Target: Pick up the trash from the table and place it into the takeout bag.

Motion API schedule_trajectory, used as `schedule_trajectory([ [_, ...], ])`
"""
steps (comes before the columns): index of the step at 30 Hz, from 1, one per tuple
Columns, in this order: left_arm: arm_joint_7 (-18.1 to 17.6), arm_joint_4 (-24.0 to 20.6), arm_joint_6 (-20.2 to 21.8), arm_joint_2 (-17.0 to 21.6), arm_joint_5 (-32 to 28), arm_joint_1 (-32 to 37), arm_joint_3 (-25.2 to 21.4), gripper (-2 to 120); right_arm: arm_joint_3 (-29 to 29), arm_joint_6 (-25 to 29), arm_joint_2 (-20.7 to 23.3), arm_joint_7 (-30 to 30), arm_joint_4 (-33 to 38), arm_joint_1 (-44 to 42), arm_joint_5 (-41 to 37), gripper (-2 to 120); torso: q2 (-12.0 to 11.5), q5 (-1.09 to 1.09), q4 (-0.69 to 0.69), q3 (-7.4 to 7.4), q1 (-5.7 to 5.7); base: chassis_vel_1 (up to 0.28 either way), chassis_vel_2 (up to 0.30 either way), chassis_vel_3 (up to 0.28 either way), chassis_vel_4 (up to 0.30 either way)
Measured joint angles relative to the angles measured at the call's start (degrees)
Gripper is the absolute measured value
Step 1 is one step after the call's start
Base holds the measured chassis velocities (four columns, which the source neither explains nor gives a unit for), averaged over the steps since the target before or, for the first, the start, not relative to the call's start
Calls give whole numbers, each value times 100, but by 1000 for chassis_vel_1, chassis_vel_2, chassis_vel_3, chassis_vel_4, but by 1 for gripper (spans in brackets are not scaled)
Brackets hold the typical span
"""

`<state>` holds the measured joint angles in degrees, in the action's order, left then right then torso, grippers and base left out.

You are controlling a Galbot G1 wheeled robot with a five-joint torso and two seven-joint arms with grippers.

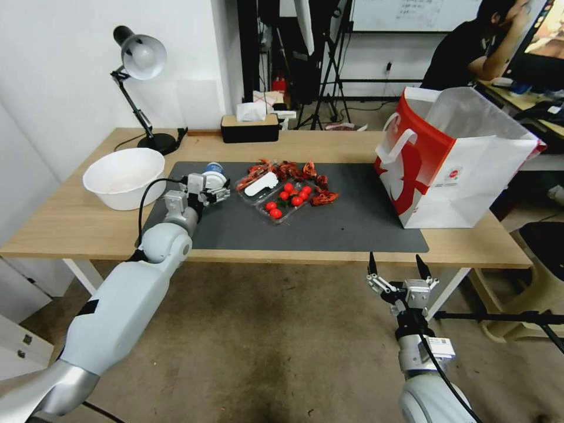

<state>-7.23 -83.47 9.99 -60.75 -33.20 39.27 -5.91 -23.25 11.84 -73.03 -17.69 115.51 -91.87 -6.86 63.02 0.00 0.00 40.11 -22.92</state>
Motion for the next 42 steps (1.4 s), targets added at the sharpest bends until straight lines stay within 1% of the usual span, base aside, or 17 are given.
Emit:
schedule_trajectory([
  [12, -7, 212, 113, -15, 0, -156, 109, 100, 4, 4, -12, 3, -5, 2, 4, 100, 0, 0, 0, 0, 0, 0, 0, 0, 0],
  [20, -12, 253, 163, -22, -4, -192, 140, 100, 6, 6, -11, 4, -25, 11, 5, 100, 0, 0, 0, 0, 0, 0, 0, 0, 0],
  [21, -12, 256, 168, -22, -5, -195, 144, 99, 7, 7, -12, 4, -28, 11, 5, 100, 0, 0, 0, 0, 0, 0, 0, 0, 0],
  [24, -14, 257, 201, -20, -5, -195, 147, 86, 8, 11, -16, 4, -35, 12, 5, 100, 0, 0, 0, 0, 0, 0, 0, 0, 0],
  [25, -14, 257, 201, -20, -5, -195, 147, 86, 8, 11, -16, 4, -35, 12, 5, 100, 0, 0, 0, 0, 0, 0, 0, 0, 0],
  [28, -14, 251, 240, -10, -4, -189, 150, 74, 9, 12, -20, 4, -45, 16, 5, 100, 0, 1, 0, 0, 0, 0, 0, 0, 0],
  [29, -14, 251, 240, -10, -4, -189, 150, 74, 9, 12, -20, 4, -45, 16, 5, 100, 0, 1, 0, 0, 0, 0, 0, 0, 0],
  [31, -14, 235, 246, -2, -2, -164, 149, 68, 11, 14, -23, 5, -48, 18, 5, 100, 1, 0, 0, -1, 2, 0, 0, 0, 0],
  [38, -4, 212, 220, 17, 1, -153, 146, 67, 17, 20, -27, 6, -58, 19, 6, 100, 0, -1, 0, -1, 1, 0, 0, 0, 0],
  [42, 18, 195, 126, 43, -5, -224, 163, 67, 20, 23, -31, 8, -58, 19, 8, 100, 0, -2, 1, 0, 1, 0, 0, 0, 0],
])
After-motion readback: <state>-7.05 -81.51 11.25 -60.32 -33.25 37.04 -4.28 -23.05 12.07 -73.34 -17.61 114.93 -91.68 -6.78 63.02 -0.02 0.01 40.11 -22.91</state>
